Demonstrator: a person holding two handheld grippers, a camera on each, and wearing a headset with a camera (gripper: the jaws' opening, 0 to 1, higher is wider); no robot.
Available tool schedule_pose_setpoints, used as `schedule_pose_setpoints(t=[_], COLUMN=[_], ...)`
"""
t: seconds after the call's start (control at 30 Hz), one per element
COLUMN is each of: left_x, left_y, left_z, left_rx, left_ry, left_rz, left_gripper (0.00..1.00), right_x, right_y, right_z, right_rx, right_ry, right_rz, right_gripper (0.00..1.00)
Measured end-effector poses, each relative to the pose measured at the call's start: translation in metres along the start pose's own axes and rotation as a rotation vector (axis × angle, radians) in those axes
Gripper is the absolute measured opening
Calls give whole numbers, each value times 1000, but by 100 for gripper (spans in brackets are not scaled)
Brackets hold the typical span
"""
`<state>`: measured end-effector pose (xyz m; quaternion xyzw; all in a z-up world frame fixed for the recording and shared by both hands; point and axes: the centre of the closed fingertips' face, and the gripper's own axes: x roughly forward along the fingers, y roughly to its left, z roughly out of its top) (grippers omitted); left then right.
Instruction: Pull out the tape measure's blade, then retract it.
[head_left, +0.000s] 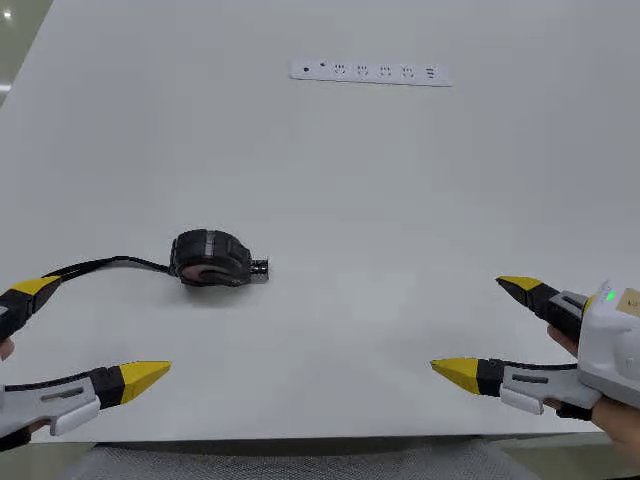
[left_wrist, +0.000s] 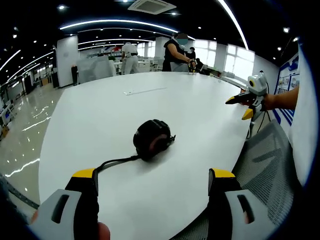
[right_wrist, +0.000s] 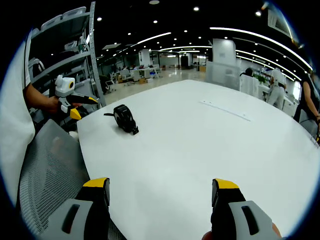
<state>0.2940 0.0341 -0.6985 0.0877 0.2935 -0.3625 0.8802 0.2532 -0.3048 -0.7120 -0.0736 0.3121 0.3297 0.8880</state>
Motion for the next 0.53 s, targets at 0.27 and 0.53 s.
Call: schedule_pose_setpoints(t=[0.27,0.53], left_x=[1,0], left_y=[-9,-3], left_z=[2,0], left_rx=[-12,5], left_ry=[-14,-1], left_rz=[-18,-11], left_gripper=[92,89], right_x=[-1,-1], right_y=[2,1], right_z=[-3,-4], right_rx=[-4,-2], right_ry=[9,10], right_rz=[2,2], right_gripper=[84,85])
